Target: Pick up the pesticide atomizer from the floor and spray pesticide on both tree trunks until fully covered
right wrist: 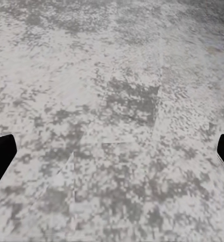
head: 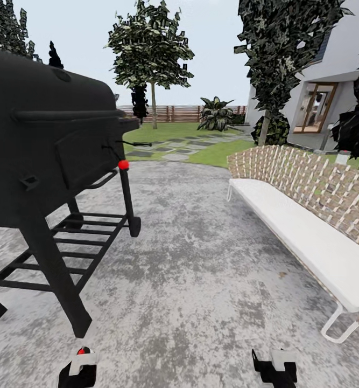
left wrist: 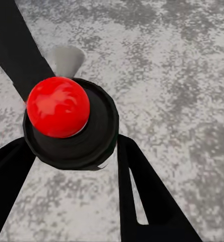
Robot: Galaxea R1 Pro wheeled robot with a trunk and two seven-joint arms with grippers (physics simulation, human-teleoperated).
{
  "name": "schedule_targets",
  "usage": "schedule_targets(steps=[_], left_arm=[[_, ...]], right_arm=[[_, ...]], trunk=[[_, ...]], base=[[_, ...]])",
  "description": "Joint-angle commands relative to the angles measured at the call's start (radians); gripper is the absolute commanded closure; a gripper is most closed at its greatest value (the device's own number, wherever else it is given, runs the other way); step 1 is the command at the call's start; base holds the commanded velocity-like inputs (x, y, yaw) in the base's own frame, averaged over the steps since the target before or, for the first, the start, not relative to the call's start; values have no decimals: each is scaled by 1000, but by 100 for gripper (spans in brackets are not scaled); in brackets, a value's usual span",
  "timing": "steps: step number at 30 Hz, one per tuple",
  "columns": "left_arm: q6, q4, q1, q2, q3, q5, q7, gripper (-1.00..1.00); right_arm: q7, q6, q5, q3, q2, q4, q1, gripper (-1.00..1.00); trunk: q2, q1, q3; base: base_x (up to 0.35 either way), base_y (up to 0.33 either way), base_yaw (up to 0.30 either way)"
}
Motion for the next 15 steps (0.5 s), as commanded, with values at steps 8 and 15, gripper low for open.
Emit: schedule_targets(steps=[8, 15], left_arm=[[-3, 1, 0, 1, -1, 4, 1, 100], [-4, 3, 0, 1, 0, 4, 2, 100]], right_arm=[[-3, -3, 11, -5, 2, 2, -1, -100], [-3, -3, 11, -5, 2, 1, -1, -100]], trunk=[[0, 0, -1], [0, 0, -1]], base=[[282, -168, 0], [314, -132, 0]])
